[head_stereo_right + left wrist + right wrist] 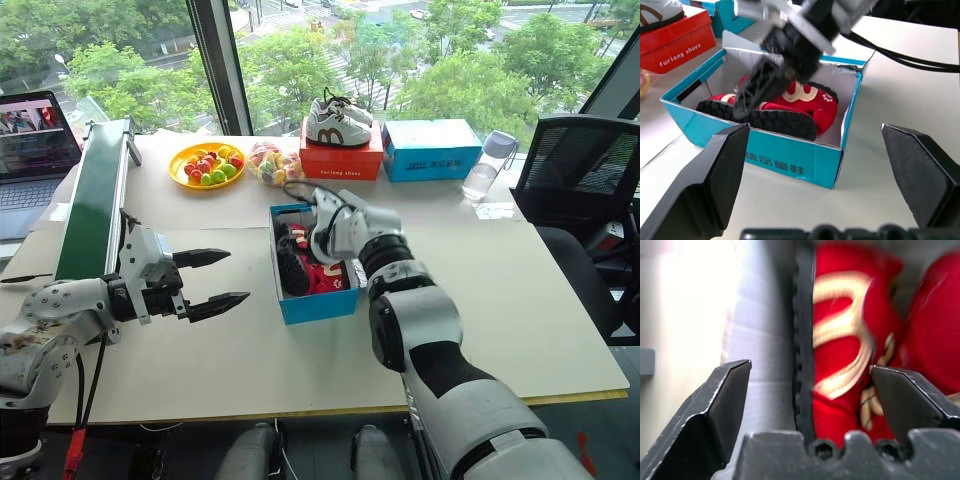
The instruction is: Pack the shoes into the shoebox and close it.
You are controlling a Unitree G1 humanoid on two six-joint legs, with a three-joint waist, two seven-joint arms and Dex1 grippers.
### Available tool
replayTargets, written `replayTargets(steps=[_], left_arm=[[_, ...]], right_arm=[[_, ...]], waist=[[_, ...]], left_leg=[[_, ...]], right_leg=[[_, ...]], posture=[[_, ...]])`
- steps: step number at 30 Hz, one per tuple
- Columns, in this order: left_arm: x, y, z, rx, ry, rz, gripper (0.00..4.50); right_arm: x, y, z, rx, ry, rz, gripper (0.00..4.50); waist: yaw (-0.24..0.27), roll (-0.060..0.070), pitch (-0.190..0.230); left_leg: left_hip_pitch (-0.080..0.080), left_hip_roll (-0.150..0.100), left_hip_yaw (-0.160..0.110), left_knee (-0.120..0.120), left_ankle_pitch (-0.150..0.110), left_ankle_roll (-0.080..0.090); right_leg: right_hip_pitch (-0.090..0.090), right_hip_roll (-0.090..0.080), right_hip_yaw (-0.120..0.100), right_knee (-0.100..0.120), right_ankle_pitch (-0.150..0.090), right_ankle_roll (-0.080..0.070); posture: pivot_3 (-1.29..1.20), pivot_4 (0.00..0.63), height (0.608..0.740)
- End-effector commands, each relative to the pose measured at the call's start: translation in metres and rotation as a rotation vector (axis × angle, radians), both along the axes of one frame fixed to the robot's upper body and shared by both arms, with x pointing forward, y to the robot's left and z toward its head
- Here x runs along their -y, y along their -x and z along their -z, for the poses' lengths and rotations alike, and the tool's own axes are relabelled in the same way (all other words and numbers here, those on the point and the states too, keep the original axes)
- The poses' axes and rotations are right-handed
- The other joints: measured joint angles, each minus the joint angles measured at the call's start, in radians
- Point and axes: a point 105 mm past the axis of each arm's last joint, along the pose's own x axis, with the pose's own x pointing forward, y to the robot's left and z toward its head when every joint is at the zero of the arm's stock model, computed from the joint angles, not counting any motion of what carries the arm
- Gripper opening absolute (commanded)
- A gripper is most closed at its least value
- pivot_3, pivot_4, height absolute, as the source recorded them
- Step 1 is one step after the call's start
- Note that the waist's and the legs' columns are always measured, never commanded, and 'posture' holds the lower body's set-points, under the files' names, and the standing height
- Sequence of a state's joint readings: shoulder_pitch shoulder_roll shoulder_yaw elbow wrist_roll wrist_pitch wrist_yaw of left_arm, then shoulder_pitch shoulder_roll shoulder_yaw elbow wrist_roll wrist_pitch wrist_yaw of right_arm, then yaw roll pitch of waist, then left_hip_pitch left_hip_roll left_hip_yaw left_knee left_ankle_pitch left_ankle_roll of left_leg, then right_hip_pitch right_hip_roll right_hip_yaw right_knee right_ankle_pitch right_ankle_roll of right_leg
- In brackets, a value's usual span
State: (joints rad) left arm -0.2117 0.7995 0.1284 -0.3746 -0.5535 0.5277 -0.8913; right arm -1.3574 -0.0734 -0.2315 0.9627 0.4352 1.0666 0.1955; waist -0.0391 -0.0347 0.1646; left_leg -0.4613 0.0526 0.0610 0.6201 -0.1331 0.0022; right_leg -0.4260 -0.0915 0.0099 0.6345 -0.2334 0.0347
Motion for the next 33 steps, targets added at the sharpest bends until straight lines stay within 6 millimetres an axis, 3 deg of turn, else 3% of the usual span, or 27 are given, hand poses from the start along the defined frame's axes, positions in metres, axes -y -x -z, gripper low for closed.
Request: replayTargets(steps=[1, 5, 10, 13, 16, 19, 21, 25, 33], left_arm=[[0.005, 0.001, -0.006, 0.031, -0.001, 0.026, 4.5], [0.007, 0.001, -0.004, 0.032, 0.002, 0.027, 4.5], [0.006, 0.001, -0.004, 0.029, 0.013, 0.019, 4.5], [0.012, 0.001, -0.003, 0.018, 0.037, 0.028, 4.5], [0.014, 0.0, -0.001, 0.012, 0.042, 0.034, 4.5], [0.018, -0.002, 0.0, 0.006, 0.048, 0.049, 4.5], [0.02, -0.003, -0.001, 0.004, 0.053, 0.06, 4.5], [0.022, -0.006, -0.002, 0.006, 0.052, 0.07, 4.5], [0.025, -0.006, -0.003, 0.008, 0.057, 0.079, 4.5]], right_arm=[[0.011, 0.029, -0.073, 0.144, -0.096, -0.131, 4.47], [0.041, 0.065, -0.091, 0.217, -0.207, -0.227, 4.47], [0.102, 0.086, -0.085, 0.319, -0.285, -0.151, 3.11], [0.139, 0.122, -0.059, 0.319, -0.258, -0.182, 2.08], [0.149, 0.144, -0.032, 0.244, -0.213, -0.205, 0.99], [0.158, 0.157, 0.013, 0.101, -0.106, -0.151, 0.02], [0.162, 0.158, 0.036, 0.027, -0.069, -0.1, 0.02], [0.181, 0.147, 0.109, -0.158, 0.04, 0.138, 0.02], [0.197, 0.116, 0.156, -0.255, -0.105, 0.482, 0.02]], waist=[[0.0, 0.0, 0.0], [0.01, 0.0, 0.0], [0.025, 0.0, 0.0], [0.038, 0.0, 0.0], [0.035, 0.0, 0.0], [0.016, 0.0, 0.0], [0.014, 0.0, 0.0], [0.018, 0.0, 0.0], [0.019, 0.0, 0.0]], left_leg=[[0.0, 0.0, 0.0, -0.004, 0.0, 0.0], [0.0, 0.0, 0.0, -0.01, 0.0, 0.0], [0.0, -0.001, 0.0, -0.009, 0.0, 0.001], [0.0, -0.001, 0.0, -0.008, 0.0, 0.001], [0.001, -0.001, 0.001, -0.008, 0.0, 0.001], [0.004, 0.0, 0.001, -0.008, 0.0, 0.001], [0.005, 0.0, 0.001, -0.008, 0.0, 0.001], [0.005, -0.001, 0.0, -0.003, 0.0, 0.001], [0.004, -0.001, 0.002, 0.002, 0.001, 0.002]], right_leg=[[0.0, 0.0, 0.0, -0.003, 0.0, 0.0], [0.0, 0.0, -0.001, -0.005, 0.0, 0.0], [0.001, 0.0, -0.001, -0.006, 0.0, 0.0], [0.002, -0.001, -0.001, -0.007, 0.0, 0.001], [0.003, -0.001, 0.001, -0.008, 0.0, 0.002], [0.004, 0.001, 0.004, -0.007, 0.0, 0.001], [0.004, 0.002, 0.004, -0.006, -0.001, 0.001], [0.004, 0.003, 0.005, -0.005, -0.001, 0.003], [0.005, 0.002, 0.006, -0.006, -0.001, 0.004]], posture=[[0.0, 0.15, 0.74], [0.0, 0.15, 0.74], [0.0, 0.15, 0.74], [0.0, 0.15, 0.74], [0.0, 0.15, 0.74], [0.0, 0.15, 0.74], [0.0, 0.15, 0.74], [0.0, 0.15, 0.74], [0.0, 0.15, 0.74]])
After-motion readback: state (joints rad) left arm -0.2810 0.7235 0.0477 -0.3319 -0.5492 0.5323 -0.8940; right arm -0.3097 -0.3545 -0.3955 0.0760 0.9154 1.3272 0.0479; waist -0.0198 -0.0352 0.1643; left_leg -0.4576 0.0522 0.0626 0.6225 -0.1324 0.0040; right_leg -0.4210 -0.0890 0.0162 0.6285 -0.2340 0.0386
